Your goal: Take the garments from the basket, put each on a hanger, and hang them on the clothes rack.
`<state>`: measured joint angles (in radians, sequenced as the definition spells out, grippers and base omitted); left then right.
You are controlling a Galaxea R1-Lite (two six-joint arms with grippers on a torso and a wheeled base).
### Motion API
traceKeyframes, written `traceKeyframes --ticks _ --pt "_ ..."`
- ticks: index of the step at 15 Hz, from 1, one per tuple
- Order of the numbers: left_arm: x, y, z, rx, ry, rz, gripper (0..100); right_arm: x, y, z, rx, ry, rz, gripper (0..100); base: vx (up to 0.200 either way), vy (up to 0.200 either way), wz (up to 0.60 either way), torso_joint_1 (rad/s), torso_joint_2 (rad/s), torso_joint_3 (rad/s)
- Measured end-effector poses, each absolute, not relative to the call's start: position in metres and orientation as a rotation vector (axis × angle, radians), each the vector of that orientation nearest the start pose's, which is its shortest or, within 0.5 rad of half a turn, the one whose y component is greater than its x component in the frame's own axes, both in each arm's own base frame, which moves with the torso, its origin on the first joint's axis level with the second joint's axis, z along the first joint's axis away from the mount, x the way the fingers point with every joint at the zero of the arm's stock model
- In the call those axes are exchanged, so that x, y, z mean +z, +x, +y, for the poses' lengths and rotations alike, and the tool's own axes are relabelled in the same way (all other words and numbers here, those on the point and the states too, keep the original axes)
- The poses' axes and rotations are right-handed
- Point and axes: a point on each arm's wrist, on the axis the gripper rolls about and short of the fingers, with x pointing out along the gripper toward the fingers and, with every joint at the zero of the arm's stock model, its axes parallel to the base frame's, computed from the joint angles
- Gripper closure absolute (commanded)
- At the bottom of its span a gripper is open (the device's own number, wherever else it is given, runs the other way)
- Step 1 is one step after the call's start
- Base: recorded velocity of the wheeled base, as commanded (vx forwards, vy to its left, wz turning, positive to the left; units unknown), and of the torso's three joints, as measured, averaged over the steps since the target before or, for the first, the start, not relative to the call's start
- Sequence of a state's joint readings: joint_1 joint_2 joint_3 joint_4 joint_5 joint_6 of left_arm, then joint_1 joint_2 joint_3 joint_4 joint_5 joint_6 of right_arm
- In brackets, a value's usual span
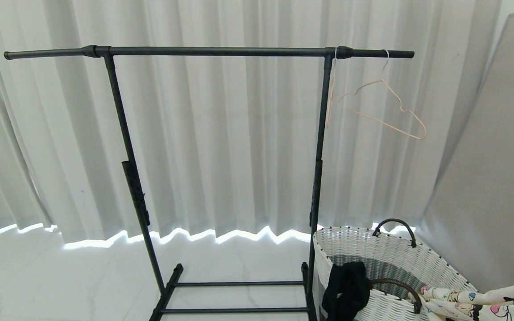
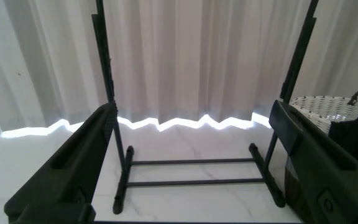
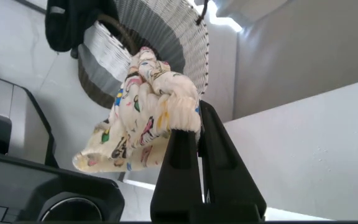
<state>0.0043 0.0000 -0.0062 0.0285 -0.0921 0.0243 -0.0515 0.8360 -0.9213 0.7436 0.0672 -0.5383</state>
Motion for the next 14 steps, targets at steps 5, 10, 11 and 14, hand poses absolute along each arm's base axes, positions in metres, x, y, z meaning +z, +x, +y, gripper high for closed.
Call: traceKeyframes --ticks 5,10,11,14 --pt "0.074 -0.023 -0.002 -0.089 0.032 0.021 0 0.242 0.048 -0.001 0.196 -0.476 0.666 100 0.000 0.200 0.00 0.006 0.00 0.001" --pt "0.074 -0.023 -0.002 -0.089 0.033 0.021 0 0.231 0.049 -0.001 0.204 -0.470 0.709 100 0.000 0.160 0.00 0.000 0.00 0.002" --pt "0.074 -0.023 -0.002 -0.089 0.037 0.021 0 0.230 0.048 -0.001 0.204 -0.469 0.710 100 0.000 0.000 0.00 0.000 0.00 0.000" --pt "0.074 -0.023 -0.002 -0.089 0.050 0.020 0 0.227 0.050 -0.001 0.219 -0.465 0.727 100 0.000 0.000 0.00 0.000 0.00 0.000"
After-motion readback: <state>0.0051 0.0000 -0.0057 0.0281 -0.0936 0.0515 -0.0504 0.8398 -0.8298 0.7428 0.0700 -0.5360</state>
